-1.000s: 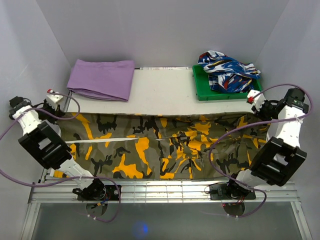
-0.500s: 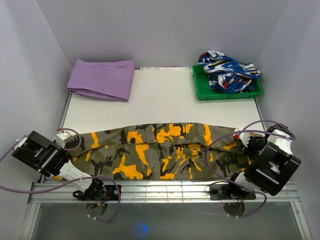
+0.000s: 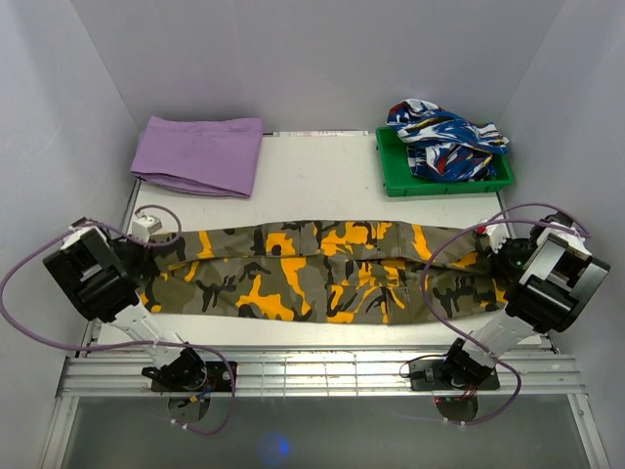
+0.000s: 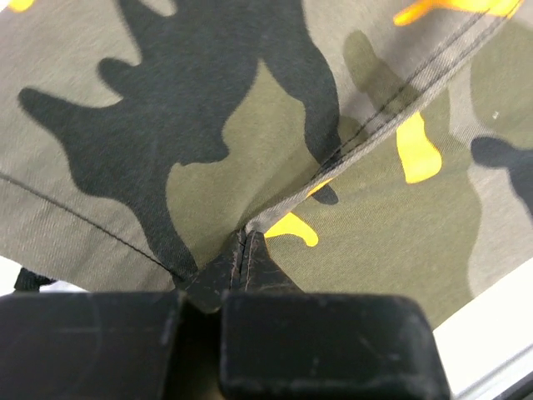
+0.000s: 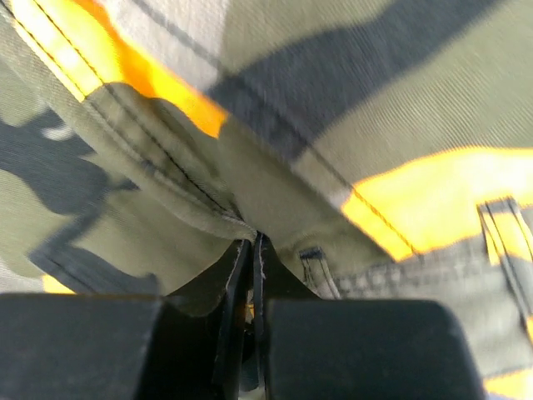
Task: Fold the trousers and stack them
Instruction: Fold the trousers
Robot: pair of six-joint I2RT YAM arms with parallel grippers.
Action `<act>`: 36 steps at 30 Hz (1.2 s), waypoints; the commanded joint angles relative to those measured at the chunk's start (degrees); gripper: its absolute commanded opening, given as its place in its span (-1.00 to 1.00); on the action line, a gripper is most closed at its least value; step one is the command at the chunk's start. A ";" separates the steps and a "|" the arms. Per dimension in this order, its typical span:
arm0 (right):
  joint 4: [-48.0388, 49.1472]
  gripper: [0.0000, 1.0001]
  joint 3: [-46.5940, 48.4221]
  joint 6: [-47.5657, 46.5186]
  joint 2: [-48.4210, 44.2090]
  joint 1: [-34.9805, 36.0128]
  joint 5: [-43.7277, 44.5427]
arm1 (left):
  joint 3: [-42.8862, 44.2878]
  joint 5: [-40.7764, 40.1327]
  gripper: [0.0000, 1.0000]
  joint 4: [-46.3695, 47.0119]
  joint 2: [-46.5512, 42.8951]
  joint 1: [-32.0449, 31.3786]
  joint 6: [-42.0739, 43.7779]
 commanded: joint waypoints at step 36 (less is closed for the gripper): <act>-10.58 -0.85 -3.51 -23.50 -13.18 -15.07 -4.66 | 13.17 6.25 -1.00 -9.16 2.94 15.17 12.04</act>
